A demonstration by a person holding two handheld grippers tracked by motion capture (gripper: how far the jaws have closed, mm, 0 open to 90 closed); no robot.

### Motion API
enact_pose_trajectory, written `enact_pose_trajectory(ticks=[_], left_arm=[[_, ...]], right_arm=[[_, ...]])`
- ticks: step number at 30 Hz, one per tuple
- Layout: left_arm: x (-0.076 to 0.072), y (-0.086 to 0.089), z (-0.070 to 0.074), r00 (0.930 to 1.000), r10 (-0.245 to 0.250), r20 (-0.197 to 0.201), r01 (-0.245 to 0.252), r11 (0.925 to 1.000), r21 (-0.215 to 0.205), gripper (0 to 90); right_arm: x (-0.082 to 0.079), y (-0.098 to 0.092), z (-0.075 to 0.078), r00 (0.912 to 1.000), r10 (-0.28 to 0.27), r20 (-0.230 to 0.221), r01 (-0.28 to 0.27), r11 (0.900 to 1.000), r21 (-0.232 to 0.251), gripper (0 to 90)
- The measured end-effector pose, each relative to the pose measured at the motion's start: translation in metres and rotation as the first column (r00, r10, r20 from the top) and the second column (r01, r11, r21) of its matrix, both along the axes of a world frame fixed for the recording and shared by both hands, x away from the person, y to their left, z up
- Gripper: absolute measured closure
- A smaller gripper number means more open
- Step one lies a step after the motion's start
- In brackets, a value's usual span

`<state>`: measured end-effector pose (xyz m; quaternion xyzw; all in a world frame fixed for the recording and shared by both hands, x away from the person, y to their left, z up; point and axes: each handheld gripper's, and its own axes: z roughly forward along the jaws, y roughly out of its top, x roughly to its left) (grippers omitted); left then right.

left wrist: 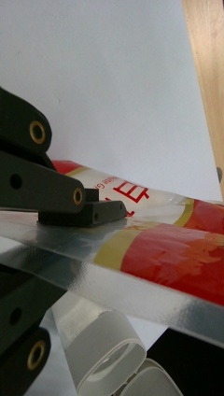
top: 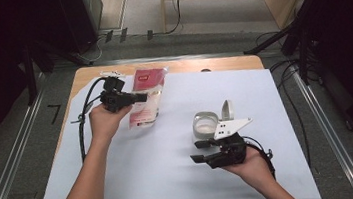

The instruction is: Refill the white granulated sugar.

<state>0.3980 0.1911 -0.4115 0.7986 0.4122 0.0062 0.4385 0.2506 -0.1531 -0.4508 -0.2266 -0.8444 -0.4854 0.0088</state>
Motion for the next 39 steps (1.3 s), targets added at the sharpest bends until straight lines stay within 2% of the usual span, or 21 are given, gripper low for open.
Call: enact_pose_trajectory(ticks=[3,6,16,20,21,23,26,27,31,39], left_arm=[[0.0,0.004,-0.002,0.9995,-0.021,-0.024,0.02,0.9995,-0.023,90.0],[-0.002,0.009,-0.002,0.9994,-0.029,-0.018,0.029,0.9996,-0.006,90.0],[-0.009,0.023,-0.008,0.9991,-0.041,-0.012,0.042,0.9991,0.002,90.0],[-0.013,0.029,-0.012,0.9991,-0.036,-0.023,0.036,0.9987,-0.036,90.0],[-0.014,0.029,-0.013,0.9994,-0.033,-0.011,0.033,0.9988,-0.037,90.0],[-0.017,0.031,-0.014,0.9989,-0.044,-0.017,0.044,0.9982,-0.041,89.6],[-0.021,0.031,-0.015,0.9986,-0.052,-0.003,0.052,0.9981,-0.034,88.8],[-0.022,0.032,-0.015,0.9979,-0.065,-0.004,0.065,0.9974,-0.033,88.7],[-0.025,0.036,-0.017,0.998,-0.061,-0.018,0.06,0.9971,-0.048,86.8],[-0.032,0.042,-0.018,0.9972,-0.071,-0.024,0.07,0.9971,-0.029,84.9]], right_arm=[[0.0,-0.004,0.002,0.9999,-0.015,0.0,0.015,1.0,0.006,50.6],[-0.001,-0.007,0.003,0.9998,-0.019,0.003,0.019,1.0,0.01,50.6],[-0.004,-0.017,0.004,0.999,-0.046,0.0,0.046,0.999,0.009,50.4],[-0.005,-0.019,0.002,0.9988,-0.049,0.004,0.049,0.999,0.002,50.4],[-0.005,-0.019,0.001,0.9987,-0.05,0.002,0.05,0.999,0.001,50.4],[-0.005,-0.019,-0.001,0.9986,-0.053,-0.004,0.053,0.999,-0.003,50.4],[-0.003,-0.019,-0.001,0.9986,-0.054,-0.004,0.053,0.999,-0.007,50.4],[-0.003,-0.019,-0.001,0.9986,-0.053,-0.003,0.053,0.999,-0.006,50.4],[-0.003,-0.018,-0.001,0.9985,-0.055,-0.005,0.055,0.998,-0.004,50.4],[-0.002,-0.016,-0.002,0.9989,-0.047,0.002,0.047,0.999,-0.015,50.4]])
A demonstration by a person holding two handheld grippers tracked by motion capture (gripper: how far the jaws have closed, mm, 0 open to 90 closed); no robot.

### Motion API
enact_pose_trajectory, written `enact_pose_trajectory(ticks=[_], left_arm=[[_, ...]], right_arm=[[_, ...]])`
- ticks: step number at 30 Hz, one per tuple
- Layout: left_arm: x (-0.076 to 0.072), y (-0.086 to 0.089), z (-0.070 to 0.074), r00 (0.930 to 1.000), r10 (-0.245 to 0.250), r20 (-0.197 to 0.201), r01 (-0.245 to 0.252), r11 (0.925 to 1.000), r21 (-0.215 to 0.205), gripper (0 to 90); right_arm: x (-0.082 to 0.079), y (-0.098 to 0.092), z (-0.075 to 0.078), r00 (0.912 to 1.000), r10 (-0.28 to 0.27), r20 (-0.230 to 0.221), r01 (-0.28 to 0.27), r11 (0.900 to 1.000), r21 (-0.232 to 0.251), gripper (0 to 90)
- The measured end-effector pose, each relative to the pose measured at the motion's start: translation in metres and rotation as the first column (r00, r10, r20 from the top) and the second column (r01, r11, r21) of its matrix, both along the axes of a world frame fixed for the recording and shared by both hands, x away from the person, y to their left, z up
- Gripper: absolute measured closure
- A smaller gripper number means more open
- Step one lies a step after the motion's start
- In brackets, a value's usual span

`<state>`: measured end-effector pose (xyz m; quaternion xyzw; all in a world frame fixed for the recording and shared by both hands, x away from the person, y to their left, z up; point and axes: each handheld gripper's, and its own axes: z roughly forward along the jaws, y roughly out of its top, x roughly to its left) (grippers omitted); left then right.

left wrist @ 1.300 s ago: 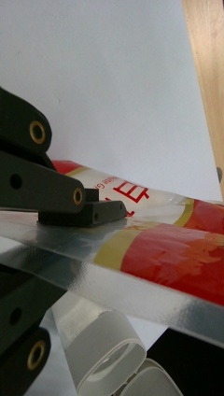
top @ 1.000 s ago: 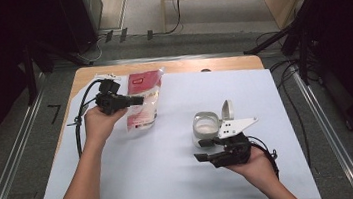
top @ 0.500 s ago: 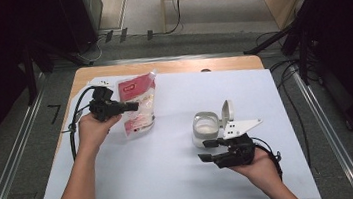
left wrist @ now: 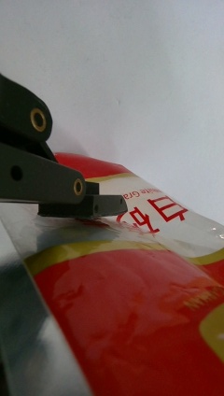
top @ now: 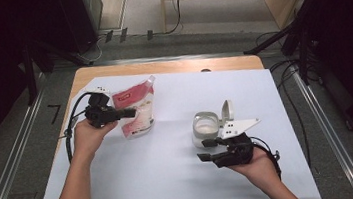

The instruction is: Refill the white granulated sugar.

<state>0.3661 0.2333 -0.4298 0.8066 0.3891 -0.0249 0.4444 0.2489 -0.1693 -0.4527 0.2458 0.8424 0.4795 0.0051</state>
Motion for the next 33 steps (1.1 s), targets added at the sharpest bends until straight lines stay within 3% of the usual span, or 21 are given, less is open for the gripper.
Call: enact_pose_trajectory(ticks=[5,7,14,22,33], left_arm=[[-0.003,0.005,-0.001,1.0,0.003,-0.008,-0.004,0.9998,-0.021,81.3],[-0.004,0.006,0.0,1.0,0.004,0.006,-0.004,0.9996,-0.029,79.9],[-0.007,0.008,0.002,0.9998,0.002,0.018,-0.001,0.9997,-0.025,74.8],[-0.011,0.008,0.005,0.9976,-0.004,0.069,0.005,0.9999,-0.011,64.2],[-0.015,0.01,0.011,0.9944,0.003,0.105,0.0,0.9996,-0.027,53.5]], right_arm=[[0.001,0.001,0.0,1.0,0.002,0.002,-0.002,1.0,-0.006,50.4],[0.001,0.001,0.0,1.0,-0.001,0.003,0.001,1.0,-0.005,50.4],[0.002,0.002,-0.001,1.0,0.0,0.003,0.0,1.0,-0.004,50.5],[0.002,0.002,-0.001,1.0,0.0,0.004,0.0,1.0,-0.006,50.5],[0.003,0.001,0.0,1.0,-0.003,0.004,0.003,1.0,-0.006,50.4]])
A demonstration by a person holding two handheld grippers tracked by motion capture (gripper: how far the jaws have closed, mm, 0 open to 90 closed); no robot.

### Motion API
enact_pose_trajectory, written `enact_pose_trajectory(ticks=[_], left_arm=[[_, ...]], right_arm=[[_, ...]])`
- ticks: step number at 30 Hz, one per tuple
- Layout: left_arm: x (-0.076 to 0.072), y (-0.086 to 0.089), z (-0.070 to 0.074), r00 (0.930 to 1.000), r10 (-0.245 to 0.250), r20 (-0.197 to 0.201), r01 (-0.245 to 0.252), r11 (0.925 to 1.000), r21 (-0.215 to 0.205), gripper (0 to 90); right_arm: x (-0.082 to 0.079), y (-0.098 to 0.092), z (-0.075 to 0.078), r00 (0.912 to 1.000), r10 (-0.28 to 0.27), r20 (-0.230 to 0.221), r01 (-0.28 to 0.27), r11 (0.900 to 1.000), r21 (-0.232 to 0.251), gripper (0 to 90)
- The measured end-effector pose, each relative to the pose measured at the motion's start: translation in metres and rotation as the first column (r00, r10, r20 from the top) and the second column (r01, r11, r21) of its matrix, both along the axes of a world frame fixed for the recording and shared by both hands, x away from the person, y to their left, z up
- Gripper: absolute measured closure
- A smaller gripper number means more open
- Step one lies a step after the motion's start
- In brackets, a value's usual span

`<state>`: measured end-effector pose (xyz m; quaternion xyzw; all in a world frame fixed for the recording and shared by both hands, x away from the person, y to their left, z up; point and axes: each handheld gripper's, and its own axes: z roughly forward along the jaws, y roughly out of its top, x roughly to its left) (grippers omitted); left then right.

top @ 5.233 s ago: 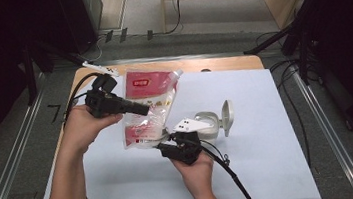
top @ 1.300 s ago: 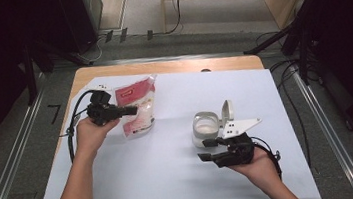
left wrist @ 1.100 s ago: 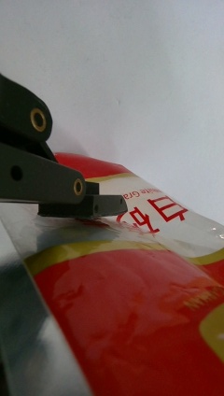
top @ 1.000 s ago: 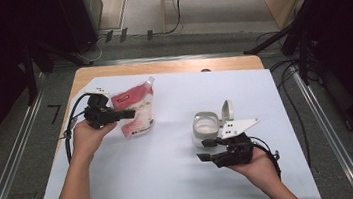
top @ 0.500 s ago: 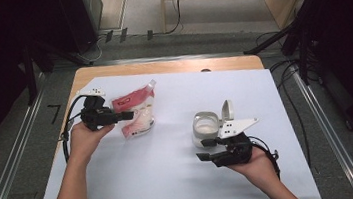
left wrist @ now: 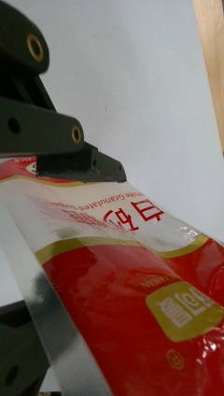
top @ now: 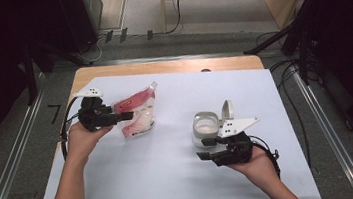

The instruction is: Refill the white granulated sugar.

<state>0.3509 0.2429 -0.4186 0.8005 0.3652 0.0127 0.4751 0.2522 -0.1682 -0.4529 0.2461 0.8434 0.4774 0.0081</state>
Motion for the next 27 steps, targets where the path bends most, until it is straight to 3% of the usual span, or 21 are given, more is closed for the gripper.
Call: enact_pose_trajectory(ticks=[7,20,27], left_arm=[[-0.003,-0.001,0.007,0.9997,-0.001,0.026,0.0,0.9996,0.027,50.3],[-0.009,0.007,0.013,0.9996,-0.019,-0.019,0.019,0.9996,0.021,48.7],[-0.014,0.013,0.014,0.9993,-0.017,-0.032,0.018,0.9991,0.038,47.3]], right_arm=[[0.001,-0.001,0.0,1.0,-0.004,-0.007,0.004,1.0,0.001,50.4],[0.001,-0.003,0.003,0.9999,-0.011,-0.002,0.011,1.0,0.002,50.5],[0.001,-0.005,0.005,0.9999,-0.017,-0.003,0.017,1.0,0.002,50.5]])
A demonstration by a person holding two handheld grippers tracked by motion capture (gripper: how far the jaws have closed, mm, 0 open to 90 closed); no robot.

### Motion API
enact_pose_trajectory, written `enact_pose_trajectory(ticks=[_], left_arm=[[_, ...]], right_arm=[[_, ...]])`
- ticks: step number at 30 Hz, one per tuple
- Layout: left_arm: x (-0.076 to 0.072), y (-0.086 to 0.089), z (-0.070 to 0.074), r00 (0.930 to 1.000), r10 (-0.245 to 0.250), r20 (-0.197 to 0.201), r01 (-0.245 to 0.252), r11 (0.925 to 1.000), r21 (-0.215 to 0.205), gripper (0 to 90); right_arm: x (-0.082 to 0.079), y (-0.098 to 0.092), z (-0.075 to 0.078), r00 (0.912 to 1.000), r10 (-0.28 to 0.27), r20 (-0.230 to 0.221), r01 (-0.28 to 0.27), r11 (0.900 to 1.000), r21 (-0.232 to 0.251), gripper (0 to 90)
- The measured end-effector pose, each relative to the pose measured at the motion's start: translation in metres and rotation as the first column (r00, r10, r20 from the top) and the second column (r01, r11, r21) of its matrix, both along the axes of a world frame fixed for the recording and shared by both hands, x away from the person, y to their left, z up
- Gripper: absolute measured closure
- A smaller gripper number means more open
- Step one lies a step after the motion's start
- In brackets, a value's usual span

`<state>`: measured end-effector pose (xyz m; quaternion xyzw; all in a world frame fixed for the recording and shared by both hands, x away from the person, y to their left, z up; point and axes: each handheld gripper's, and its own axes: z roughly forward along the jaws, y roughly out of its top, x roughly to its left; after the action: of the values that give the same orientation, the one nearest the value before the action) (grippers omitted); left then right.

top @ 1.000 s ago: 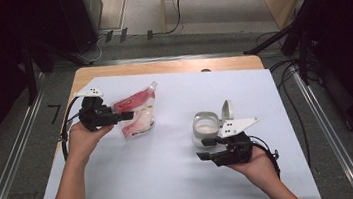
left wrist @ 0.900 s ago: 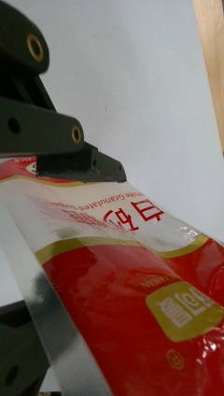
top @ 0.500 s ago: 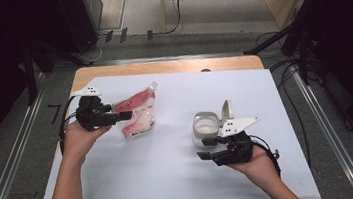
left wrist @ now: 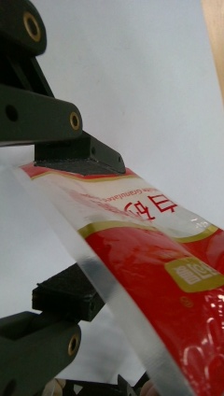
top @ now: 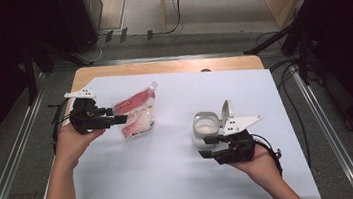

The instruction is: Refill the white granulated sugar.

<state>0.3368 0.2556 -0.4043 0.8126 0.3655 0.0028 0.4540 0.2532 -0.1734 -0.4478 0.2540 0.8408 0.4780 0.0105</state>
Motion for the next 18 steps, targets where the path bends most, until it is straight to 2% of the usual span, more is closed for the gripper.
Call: enact_pose_trajectory(ticks=[2,9,12,14,18], left_arm=[[-0.002,0.002,-0.001,0.9999,-0.01,-0.01,0.01,0.9999,0.004,47.1],[-0.006,0.01,0.0,0.9997,-0.02,-0.013,0.02,0.9998,0.006,46.3],[-0.008,0.014,0.0,0.9999,-0.014,-0.003,0.014,0.9998,0.012,46.0],[-0.01,0.018,0.0,1.0,0.002,-0.008,-0.002,1.0,0.003,45.7],[-0.011,0.025,-0.001,0.9999,0.014,-0.009,-0.014,0.9998,0.015,45.3]], right_arm=[[0.0,-0.001,0.001,1.0,0.001,-0.007,-0.001,1.0,0.011,50.4],[0.001,-0.003,0.003,1.0,0.004,-0.001,-0.004,1.0,0.0,50.3],[0.001,-0.004,0.004,1.0,0.002,0.001,-0.002,1.0,0.0,50.3],[0.001,-0.005,0.004,1.0,0.002,0.001,-0.002,1.0,0.003,50.4],[0.001,-0.007,0.006,1.0,-0.002,0.008,0.002,1.0,-0.003,50.4]])
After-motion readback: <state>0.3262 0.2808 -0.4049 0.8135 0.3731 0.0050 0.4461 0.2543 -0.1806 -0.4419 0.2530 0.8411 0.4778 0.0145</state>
